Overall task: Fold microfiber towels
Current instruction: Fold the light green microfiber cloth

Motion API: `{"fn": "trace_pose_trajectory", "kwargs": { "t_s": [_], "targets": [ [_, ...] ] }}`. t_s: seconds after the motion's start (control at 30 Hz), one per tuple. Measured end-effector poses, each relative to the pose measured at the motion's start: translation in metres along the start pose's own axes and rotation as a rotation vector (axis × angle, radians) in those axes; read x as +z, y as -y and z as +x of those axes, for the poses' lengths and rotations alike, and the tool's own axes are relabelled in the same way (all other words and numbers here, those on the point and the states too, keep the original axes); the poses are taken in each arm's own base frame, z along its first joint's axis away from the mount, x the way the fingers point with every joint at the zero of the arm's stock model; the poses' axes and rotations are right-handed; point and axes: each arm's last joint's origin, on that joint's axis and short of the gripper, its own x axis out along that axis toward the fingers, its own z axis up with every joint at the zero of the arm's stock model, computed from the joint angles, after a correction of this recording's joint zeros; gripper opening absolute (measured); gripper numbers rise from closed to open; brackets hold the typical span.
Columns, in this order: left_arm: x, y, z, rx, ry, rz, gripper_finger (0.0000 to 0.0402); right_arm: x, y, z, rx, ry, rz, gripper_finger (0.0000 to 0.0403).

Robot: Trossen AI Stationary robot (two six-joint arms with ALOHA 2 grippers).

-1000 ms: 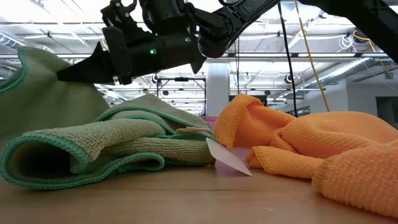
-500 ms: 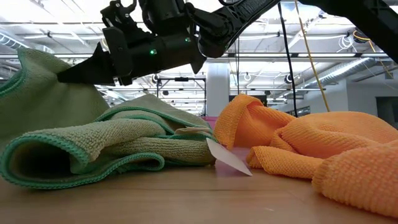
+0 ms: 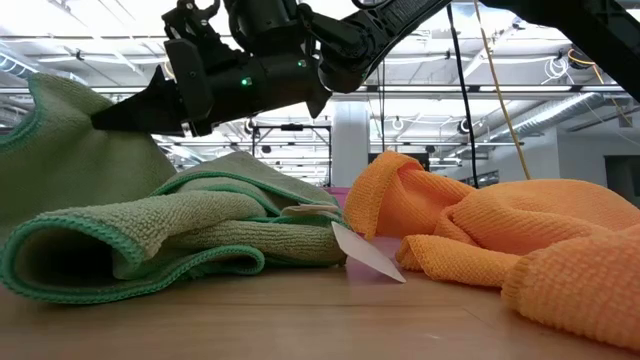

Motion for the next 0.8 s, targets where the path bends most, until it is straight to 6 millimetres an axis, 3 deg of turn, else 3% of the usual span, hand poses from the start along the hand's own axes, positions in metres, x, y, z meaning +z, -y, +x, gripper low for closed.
{"fn": "trace_pose_trajectory", "kwargs": {
  "t_s": [0.17, 0.37, 0.63, 0.8],
  "targets": [
    [0.012, -0.01, -0.01, 0.014, 0.023, 0.036, 0.0015, 0.011, -0.007, -0.004, -0.036, -0.019, 0.003, 0.0],
    [0.052, -0.029, -0.051, -0.108, 0.098, 0.156, 0.001, 0.073, -0.035, -0.034, -0.07, -0.019, -0.085, 0.0],
    [0.116, -0.044, -0.117, -0.284, 0.431, 0.505, 0.001, 0.153, -0.105, -0.09, -0.298, -0.003, -0.22, 0.0002],
    [0.152, -0.056, -0.156, -0.341, 0.552, 0.62, 0.0006, 0.188, -0.153, -0.127, -0.364, 0.034, -0.263, 0.0003]
  ]
}}
